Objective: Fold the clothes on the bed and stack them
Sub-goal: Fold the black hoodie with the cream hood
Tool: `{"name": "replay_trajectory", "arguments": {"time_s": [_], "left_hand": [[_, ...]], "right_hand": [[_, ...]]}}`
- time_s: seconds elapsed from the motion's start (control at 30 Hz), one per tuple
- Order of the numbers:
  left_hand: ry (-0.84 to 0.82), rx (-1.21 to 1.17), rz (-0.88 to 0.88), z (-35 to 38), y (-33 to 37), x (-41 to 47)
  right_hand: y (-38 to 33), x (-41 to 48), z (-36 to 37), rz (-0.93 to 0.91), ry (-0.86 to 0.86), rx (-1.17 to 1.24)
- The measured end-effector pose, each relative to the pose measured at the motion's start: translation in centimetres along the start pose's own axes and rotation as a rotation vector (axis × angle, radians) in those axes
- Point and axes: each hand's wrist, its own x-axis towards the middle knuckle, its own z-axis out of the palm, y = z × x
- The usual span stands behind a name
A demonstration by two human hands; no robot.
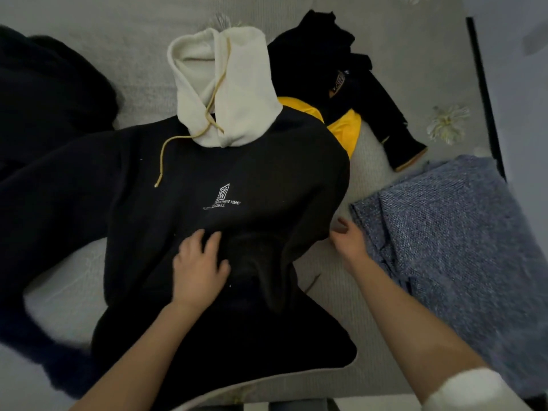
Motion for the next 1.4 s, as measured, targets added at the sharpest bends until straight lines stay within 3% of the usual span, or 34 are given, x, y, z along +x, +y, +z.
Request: {"name": "replay_trajectory", "arguments": {"time_s": [0.17, 0.33, 0.47, 0.57, 0.77, 0.9, 0.97, 1.1, 1.2, 1.27, 1.3, 1.4], "left_hand": [[-0.074, -0.223, 0.15, 0.0, 6.2, 2.2], [-0.294, -0.572, 0.002, -0.1, 12.3, 5.2], [-0.162, -0.924, -0.165, -1.3, 13.0, 7.2], [-0.118, -1.052, -0.213, -3.5, 11.0, 7.7], [0.131, -1.344, -0.56, -7.5, -0.3, 7.6], [0.094, -1.407, -0.674, -7.1, -5.2, 6.1], [0.07, -1.435, -0.669, -6.4, -6.1, 5.9], [0.049, -1.466, -0.652, -5.7, -6.4, 5.8], [0.055, -1.463, -0.628, -5.9, -6.9, 5.8], [0.059, -1.456, -0.607, -6.2, -7.1, 5.6], [0.065, -1.454, -0.593, -6.5, -7.0, 5.4], [0.059, -1.462, -0.532, -7.4, -6.3, 4.8]], "right_hand": [[-0.3, 0.1, 1.9, -0.028, 0.004, 0.284], [-2.4, -0.3, 1.1, -0.043, -0.14, 0.539], [-5.1, -1.3, 0.9, -0.193, -0.328, 0.567], [-5.8, -1.6, 1.4, -0.233, -0.401, 0.479], [-5.7, -2.7, 3.5, -0.164, -0.137, 0.457], [-4.8, -2.8, 5.8, -0.092, -0.294, 0.211], [-4.9, -2.8, 7.6, -0.109, -0.244, 0.159], [-5.8, -1.8, 9.4, -0.003, 0.092, 0.499], [-7.6, -1.1, 9.8, 0.171, 0.163, 0.759], [-8.7, -0.9, 10.0, 0.243, 0.154, 0.807], [-9.5, -1.0, 9.9, 0.203, 0.144, 0.756], [-10.8, -3.1, 6.4, -0.178, 0.286, 0.462]]}}
